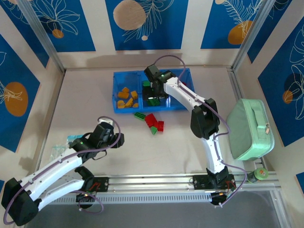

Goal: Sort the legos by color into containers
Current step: Place the lego in the container, then pick up the lego from the center of the table.

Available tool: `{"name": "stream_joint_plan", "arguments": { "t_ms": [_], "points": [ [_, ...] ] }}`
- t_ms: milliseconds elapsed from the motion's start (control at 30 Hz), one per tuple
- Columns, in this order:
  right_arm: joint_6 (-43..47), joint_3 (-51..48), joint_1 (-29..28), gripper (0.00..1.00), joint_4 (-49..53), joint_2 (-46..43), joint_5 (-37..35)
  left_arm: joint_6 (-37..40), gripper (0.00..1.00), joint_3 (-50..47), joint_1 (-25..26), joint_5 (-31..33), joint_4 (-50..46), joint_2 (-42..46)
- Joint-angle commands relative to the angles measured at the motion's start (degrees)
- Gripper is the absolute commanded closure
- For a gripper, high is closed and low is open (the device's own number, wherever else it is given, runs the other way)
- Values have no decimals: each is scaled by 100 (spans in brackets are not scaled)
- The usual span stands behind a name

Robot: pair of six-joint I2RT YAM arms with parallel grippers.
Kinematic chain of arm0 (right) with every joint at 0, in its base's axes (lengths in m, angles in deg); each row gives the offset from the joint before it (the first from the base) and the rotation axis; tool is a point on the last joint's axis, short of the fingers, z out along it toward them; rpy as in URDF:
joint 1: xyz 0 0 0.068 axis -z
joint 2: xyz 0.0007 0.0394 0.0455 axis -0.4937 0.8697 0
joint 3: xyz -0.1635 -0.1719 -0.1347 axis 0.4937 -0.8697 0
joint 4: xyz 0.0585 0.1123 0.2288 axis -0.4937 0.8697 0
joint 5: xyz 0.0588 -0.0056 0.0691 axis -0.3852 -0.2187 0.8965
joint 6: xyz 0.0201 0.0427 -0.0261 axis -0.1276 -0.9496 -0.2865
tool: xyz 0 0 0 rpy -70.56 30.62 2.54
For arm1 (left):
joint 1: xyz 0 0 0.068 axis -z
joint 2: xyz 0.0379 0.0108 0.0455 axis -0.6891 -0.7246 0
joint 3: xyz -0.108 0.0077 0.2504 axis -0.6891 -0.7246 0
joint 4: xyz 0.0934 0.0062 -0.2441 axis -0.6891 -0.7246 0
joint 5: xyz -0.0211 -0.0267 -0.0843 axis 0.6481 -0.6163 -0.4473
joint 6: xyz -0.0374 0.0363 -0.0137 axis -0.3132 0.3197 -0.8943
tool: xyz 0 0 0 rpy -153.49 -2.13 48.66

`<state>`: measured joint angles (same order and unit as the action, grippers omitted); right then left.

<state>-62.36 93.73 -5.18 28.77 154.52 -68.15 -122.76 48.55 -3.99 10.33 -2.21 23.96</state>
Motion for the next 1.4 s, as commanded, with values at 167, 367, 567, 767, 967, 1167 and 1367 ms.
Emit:
{"name": "stream_joint_plan", "arguments": {
  "t_ms": [167,367,567,767,967,1167,1367],
  "points": [
    [-466,-2098,-239,21,-652,-1827,-150,22,33,-13,67,2,269,-359],
    [-862,-3475,-301,32,-1144,-2336,123,-4,34,-6,73,-130,545,-651],
    [-1239,-4313,-391,40,-1548,-2374,203,-6,34,-13,103,-108,511,-660],
    [-1298,-4461,-367,41,-1697,-2161,274,-109,34,-135,130,-79,456,-484],
    [-1362,-4395,-425,41,-1768,-1858,316,-142,34,-184,134,-26,383,-358],
    [-1416,-4407,-459,41,-1833,-1701,331,-141,34,-207,143,0,330,-313],
    [-1425,-4410,-448,43,-1812,-1590,318,-147,35,-215,147,18,344,-307]
  ]
}}
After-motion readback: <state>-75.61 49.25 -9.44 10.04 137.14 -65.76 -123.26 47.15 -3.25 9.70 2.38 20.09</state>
